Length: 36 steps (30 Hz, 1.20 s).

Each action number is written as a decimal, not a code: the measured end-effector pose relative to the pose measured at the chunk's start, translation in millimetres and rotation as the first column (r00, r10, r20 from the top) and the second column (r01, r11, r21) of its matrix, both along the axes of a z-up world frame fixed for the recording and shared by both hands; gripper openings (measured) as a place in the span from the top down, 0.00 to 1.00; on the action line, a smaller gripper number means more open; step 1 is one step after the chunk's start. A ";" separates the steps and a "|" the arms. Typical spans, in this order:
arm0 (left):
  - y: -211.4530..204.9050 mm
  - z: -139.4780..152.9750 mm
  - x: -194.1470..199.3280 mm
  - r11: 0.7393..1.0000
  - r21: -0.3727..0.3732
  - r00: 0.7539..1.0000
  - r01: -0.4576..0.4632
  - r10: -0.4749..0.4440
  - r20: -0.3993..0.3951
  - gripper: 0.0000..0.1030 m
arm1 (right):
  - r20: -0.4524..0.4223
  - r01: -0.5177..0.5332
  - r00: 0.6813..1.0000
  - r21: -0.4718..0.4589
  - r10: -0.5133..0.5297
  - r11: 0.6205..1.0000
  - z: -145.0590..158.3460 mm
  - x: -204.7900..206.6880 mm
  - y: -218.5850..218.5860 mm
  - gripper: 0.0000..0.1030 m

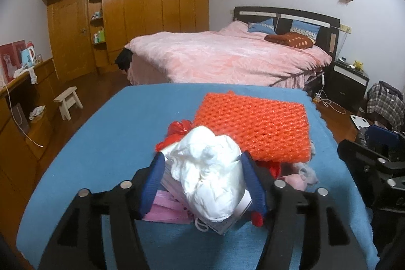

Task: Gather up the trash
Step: 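Grasp the white tissue with the left tool while the right tool approaches the orange mesh pad, then grasp the orange mesh pad with the right tool while the left tool holds the tissue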

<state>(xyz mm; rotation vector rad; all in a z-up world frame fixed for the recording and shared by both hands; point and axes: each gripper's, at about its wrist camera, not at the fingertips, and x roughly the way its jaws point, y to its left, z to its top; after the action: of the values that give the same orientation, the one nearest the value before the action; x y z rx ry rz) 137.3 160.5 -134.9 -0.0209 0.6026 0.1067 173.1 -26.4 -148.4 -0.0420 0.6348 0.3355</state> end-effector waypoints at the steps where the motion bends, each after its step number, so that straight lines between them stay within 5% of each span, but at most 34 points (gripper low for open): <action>1: -0.2 -2.4 0.3 1.000 -0.004 1.000 0.003 -0.003 -0.004 0.39 | 0.001 0.001 1.000 0.000 -0.001 1.000 -0.3 -0.3 0.3 0.05; 4: -4.3 -6.6 3.8 1.000 -0.007 1.000 0.021 -0.021 -0.010 0.42 | -0.002 0.006 1.000 -0.004 -0.006 1.000 -1.3 1.0 -1.8 0.05; 5: -6.8 -7.1 4.9 0.999 -0.007 0.999 0.034 -0.034 -0.008 0.52 | -0.006 0.009 1.000 -0.002 -0.009 1.000 -2.0 1.8 -2.9 0.05; 11: -10.2 -2.7 1.0 0.999 -0.016 0.999 0.051 -0.051 0.013 0.66 | -0.017 0.012 1.000 0.007 -0.012 1.000 -5.4 3.3 -4.4 0.05; 20: 14.9 29.2 -17.3 0.999 -0.051 0.995 0.018 -0.014 0.095 0.67 | -0.013 -0.009 1.000 0.041 0.010 0.999 -0.7 15.1 5.4 0.05; 33: 39.3 25.1 -1.4 0.999 -0.033 0.996 -0.035 0.037 0.082 0.67 | -0.030 -0.068 0.997 0.020 0.068 0.998 -4.2 59.7 48.4 0.05; 36: 42.2 22.4 1.4 0.998 -0.043 0.996 -0.039 0.043 0.077 0.67 | -0.056 -0.083 0.995 0.019 0.084 0.996 -9.1 67.5 54.0 0.13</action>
<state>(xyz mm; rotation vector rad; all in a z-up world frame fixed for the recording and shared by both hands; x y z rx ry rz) 138.7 202.7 -112.5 -0.0774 0.5260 0.1326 240.5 27.6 -157.6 -0.0436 0.6880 0.4238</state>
